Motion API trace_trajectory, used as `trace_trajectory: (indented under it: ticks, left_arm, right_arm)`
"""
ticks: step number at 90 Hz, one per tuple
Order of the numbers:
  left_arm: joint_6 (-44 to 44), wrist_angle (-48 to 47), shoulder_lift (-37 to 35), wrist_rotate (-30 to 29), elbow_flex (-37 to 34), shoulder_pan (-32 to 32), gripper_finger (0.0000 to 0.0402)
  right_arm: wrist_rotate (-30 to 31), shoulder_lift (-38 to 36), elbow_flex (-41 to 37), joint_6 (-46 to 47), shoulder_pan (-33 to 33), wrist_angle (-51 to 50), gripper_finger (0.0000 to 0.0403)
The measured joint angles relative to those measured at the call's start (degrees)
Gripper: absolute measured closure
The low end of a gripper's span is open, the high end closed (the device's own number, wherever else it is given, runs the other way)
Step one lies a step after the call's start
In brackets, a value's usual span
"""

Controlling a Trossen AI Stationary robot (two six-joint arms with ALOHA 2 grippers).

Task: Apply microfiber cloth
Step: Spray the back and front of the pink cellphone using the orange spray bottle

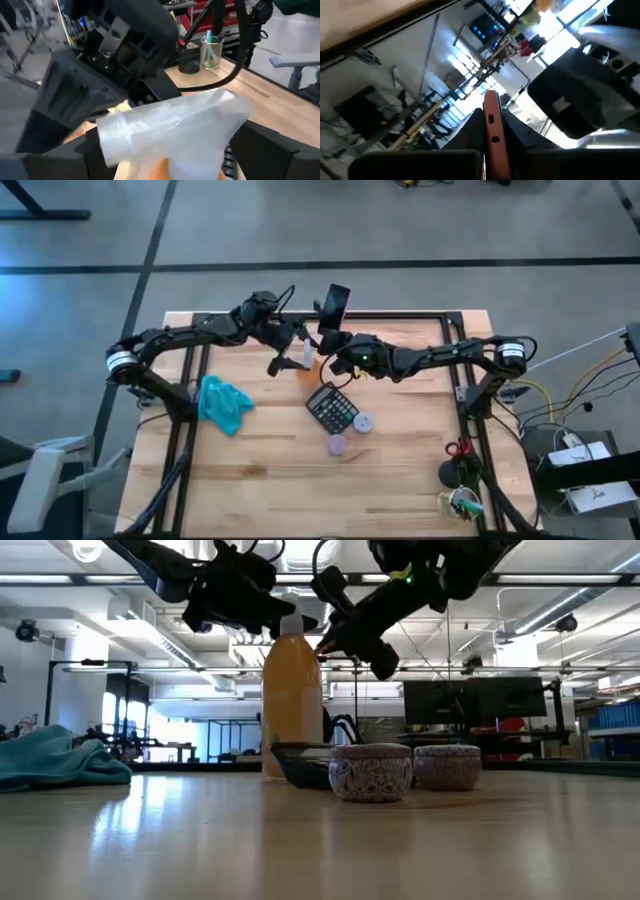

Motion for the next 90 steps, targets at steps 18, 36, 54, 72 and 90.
trace_trajectory:
  ticks: [18,36,54,72,90]
  left_arm:
    - [-0.5,3.9,-0.2,0.3,0.0,-0.1,0.009]
    - [-0.6,2.6,-1.5,-1.5,0.0,0.1,0.009]
    - [-1.1,0.7,-7.9,-10.0,0.0,0.2,0.009]
    - [-2.3,-10.7,-16.4,-22.1,0.0,0.1,0.009]
    - [-4.6,-13.1,-17.9,-31.3,-3.3,-0.1,0.009]
  right_arm:
    - [-0.2,0.2,0.0,0.4,-0.1,-0.3,0.0388]
    - [-0.1,0.3,0.0,1.2,-1.1,-0.7,0.0388]
    - [-0.1,0.3,0.0,1.4,-2.0,-0.7,0.0388]
    - [-0.7,0.3,0.0,4.0,-2.7,-0.7,0.0388]
    - [-5.1,0.4,0.7,1.0,-3.2,-0.8,0.0388]
